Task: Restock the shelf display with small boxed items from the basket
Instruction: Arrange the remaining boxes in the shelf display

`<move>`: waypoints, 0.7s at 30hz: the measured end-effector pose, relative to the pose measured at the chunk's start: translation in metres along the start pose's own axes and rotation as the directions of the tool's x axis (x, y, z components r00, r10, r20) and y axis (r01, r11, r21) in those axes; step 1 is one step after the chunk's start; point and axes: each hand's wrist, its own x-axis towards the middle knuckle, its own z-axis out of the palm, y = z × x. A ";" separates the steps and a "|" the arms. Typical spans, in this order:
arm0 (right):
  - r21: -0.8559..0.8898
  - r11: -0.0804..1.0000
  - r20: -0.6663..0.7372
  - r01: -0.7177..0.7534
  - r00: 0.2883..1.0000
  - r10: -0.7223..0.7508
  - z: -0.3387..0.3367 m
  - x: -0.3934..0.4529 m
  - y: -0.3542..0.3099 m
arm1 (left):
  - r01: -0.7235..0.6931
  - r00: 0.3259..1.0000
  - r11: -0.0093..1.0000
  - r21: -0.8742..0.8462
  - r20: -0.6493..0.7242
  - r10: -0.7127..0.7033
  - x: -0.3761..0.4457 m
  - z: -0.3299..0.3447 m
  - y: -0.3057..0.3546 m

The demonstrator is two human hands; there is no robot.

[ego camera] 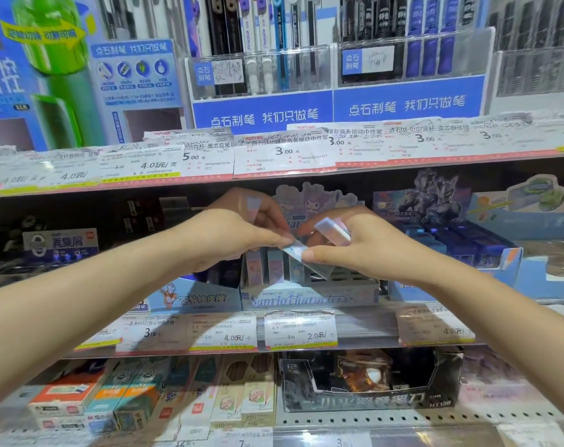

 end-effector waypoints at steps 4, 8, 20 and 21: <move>0.051 0.996 0.053 -0.074 0.996 0.071 0.000 0.007 0.002 | -0.098 0.995 0.992 0.085 -0.029 0.100 0.004 0.002 0.000; -0.019 0.999 -0.071 -0.051 0.996 0.049 -0.009 0.011 0.007 | -0.254 0.962 0.804 0.538 0.054 0.268 0.001 -0.010 -0.009; -0.091 0.995 -0.152 -0.051 0.988 0.036 0.002 0.025 0.016 | -0.346 0.924 0.660 0.668 0.365 0.114 -0.006 -0.008 -0.019; -0.080 0.996 -0.152 -0.046 0.988 0.033 0.002 0.025 0.016 | -0.348 0.922 0.659 0.666 0.371 0.112 -0.005 -0.008 -0.019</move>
